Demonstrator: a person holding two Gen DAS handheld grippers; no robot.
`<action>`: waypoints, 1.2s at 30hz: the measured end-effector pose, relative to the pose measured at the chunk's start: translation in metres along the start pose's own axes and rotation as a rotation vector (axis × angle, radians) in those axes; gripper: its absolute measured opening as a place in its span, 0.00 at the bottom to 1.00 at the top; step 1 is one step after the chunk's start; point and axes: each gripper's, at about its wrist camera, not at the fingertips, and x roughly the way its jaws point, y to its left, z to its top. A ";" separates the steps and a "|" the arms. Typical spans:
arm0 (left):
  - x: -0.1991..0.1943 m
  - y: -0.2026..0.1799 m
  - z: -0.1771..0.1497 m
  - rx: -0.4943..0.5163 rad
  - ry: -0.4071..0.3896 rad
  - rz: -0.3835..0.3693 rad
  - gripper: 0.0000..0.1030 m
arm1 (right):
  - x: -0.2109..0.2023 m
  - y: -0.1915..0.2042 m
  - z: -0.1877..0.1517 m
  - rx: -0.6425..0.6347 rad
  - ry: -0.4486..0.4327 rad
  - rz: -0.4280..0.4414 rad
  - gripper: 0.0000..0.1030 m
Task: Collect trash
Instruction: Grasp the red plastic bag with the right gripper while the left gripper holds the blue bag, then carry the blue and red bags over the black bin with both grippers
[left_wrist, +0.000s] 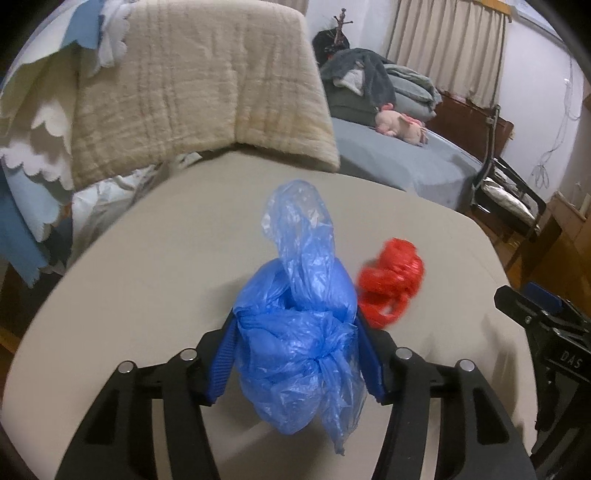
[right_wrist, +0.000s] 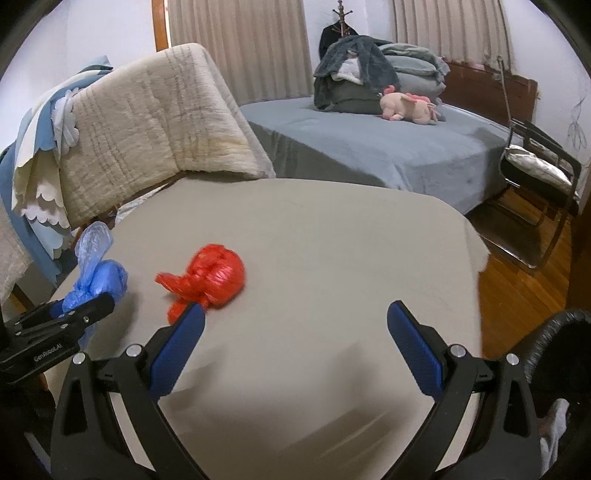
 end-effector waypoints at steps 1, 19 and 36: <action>0.001 0.005 0.002 -0.006 -0.001 0.010 0.56 | 0.004 0.005 0.003 -0.004 0.001 0.007 0.94; 0.022 0.056 0.008 -0.036 0.016 0.100 0.56 | 0.075 0.066 0.018 -0.063 0.091 0.038 0.94; 0.019 0.052 0.010 -0.033 0.014 0.087 0.56 | 0.085 0.076 0.016 -0.087 0.161 0.148 0.48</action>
